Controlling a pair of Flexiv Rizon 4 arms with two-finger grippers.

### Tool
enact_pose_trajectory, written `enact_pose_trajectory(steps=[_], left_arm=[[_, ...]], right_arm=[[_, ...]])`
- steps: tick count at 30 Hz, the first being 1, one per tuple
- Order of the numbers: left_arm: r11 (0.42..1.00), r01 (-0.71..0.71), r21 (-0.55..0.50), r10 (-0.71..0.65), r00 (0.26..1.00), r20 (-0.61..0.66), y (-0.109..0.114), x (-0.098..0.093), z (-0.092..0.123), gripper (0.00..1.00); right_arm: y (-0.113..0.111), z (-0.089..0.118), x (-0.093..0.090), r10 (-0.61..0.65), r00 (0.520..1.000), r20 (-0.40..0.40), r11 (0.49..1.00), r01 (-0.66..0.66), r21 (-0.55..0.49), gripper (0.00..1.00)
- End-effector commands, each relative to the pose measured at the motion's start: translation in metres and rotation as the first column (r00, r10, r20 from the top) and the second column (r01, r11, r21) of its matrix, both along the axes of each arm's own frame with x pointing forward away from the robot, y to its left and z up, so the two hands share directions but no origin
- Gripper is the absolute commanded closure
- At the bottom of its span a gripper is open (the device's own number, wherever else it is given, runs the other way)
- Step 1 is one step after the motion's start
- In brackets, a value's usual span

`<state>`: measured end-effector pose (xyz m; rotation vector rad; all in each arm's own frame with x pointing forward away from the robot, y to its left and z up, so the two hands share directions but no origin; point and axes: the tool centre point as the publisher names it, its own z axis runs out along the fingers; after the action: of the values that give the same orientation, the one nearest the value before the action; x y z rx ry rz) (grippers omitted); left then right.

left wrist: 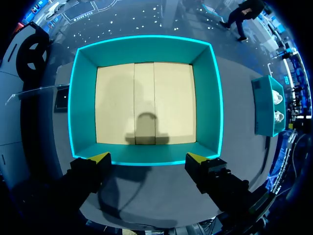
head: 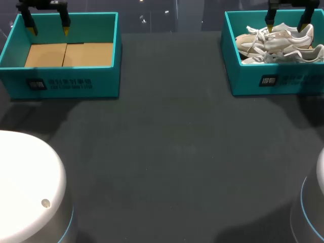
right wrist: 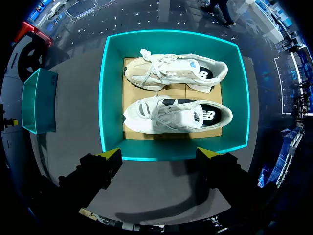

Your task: Take the shoe out of the shoebox, open the shoe tongue, remove and reinsert the insole, then place the shoe into the shoebox

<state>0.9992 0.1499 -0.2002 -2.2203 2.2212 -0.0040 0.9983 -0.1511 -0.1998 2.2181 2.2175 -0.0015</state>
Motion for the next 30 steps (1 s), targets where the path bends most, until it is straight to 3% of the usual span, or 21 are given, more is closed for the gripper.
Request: enact_pose_trajectory(steps=[1, 18, 30], left_arm=[[1.0, 0.0, 0.001, 0.0, 1.0, -0.001, 0.0, 0.0, 0.0, 0.0], [1.0, 0.0, 0.001, 0.0, 1.0, -0.001, 0.0, 0.0, 0.0, 0.0], [1.0, 0.0, 0.001, 0.0, 1.0, -0.001, 0.0, 0.0, 0.0, 0.0]], right_arm=[[0.0, 0.0, 0.0, 0.0, 1.0, -0.001, 1.0, 0.0, 0.0, 0.0], [-0.002, -0.002, 0.0, 0.004, 1.0, 0.002, 1.0, -0.004, -0.022, 0.0], [-0.064, -0.022, -0.001, -0.047, 0.999, 0.005, 0.997, 0.047, -0.059, 0.0]])
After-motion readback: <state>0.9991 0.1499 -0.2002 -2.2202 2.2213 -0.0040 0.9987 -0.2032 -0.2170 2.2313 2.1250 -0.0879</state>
